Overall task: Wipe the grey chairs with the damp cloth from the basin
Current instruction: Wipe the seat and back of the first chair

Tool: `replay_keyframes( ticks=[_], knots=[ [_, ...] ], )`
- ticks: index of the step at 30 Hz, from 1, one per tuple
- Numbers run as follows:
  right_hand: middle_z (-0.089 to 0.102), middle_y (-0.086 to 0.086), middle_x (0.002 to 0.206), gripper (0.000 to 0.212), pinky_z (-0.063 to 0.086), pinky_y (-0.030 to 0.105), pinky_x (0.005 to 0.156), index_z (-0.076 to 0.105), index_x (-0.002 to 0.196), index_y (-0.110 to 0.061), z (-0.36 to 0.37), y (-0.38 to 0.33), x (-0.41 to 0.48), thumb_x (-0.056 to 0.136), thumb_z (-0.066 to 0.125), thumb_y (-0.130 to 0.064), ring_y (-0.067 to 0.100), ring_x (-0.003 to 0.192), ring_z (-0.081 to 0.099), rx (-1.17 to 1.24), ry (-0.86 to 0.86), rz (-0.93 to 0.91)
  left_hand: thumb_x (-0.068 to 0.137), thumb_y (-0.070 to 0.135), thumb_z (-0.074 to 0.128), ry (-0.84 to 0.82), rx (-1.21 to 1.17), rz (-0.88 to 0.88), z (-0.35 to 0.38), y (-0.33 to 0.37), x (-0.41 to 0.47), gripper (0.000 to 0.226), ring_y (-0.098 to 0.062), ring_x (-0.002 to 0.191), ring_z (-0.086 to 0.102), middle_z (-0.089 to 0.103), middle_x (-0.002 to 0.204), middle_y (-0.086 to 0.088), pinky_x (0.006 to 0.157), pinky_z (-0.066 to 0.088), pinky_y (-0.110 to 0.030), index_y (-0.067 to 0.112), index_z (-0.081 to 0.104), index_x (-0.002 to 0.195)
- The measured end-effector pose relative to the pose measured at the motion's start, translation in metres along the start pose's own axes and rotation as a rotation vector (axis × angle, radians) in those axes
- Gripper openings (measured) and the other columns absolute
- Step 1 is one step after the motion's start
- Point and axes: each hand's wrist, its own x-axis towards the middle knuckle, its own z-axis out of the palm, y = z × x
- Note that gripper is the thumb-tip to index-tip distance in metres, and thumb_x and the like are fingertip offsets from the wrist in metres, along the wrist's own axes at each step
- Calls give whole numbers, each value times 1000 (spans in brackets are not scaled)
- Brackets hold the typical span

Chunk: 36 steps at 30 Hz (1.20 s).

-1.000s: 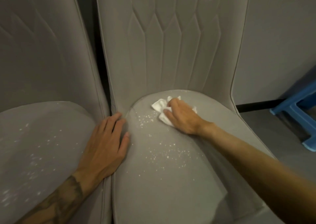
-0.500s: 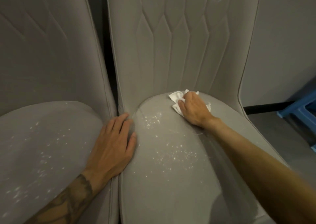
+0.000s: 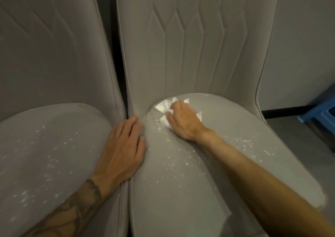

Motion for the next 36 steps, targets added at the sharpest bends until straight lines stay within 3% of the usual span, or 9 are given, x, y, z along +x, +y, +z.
replay_keyframes(
  ticks=[3,8,14,19,24,30,34,36],
  knots=[
    [54,13,109,32,37,41,88,46,111,-13,0,-2,-11,103,37,-42,31,99,50,41,-75,-154,100,25,39,19,5,6,0,-1,0,44,-33,127,53,52,146,-17,112,42,-45,3,56,133],
    [53,18,123,35,38,46,101,46,120,-7,-13,7,24,105,38,-38,36,115,49,-38,-64,84,97,22,41,20,-3,1,-1,1,1,44,-32,127,53,53,145,-17,113,38,-41,3,57,134],
    [54,12,107,27,40,43,88,48,108,-14,8,-29,-9,103,39,-39,30,97,49,72,-118,-249,92,17,41,17,-48,-15,-5,0,-2,49,-33,131,53,53,146,-18,116,35,-38,1,57,135],
    [53,17,118,30,37,43,96,48,116,-7,0,-32,22,105,40,-34,35,109,49,-14,-65,-84,91,23,34,-19,-77,-48,-8,3,-3,57,-34,136,51,51,149,-19,120,37,-43,0,55,138],
    [47,-1,100,25,39,39,86,44,107,-21,-1,-34,-40,104,34,-43,20,91,46,110,-151,-317,87,18,37,-10,-89,-32,-11,3,-2,53,-35,133,52,52,146,-19,118,38,-44,1,57,133],
    [52,14,116,29,36,43,97,49,116,-9,-9,-33,-12,106,38,-34,33,108,49,-33,-82,-91,87,17,37,-22,-47,-26,-12,5,-1,49,-34,129,53,53,145,-18,115,40,-44,1,58,129],
    [51,5,102,25,40,40,85,46,106,-20,-1,-46,-63,104,34,-42,24,91,48,92,-104,-284,92,22,33,-29,-46,-12,-10,3,1,50,-36,126,56,55,143,-20,112,43,-46,0,59,129],
    [53,7,106,26,40,42,88,47,109,-19,-12,-31,-58,104,35,-41,27,95,50,58,-132,-262,94,23,33,-32,-28,-11,-11,2,0,49,-36,126,55,54,143,-20,113,43,-46,0,58,130]
  ],
)
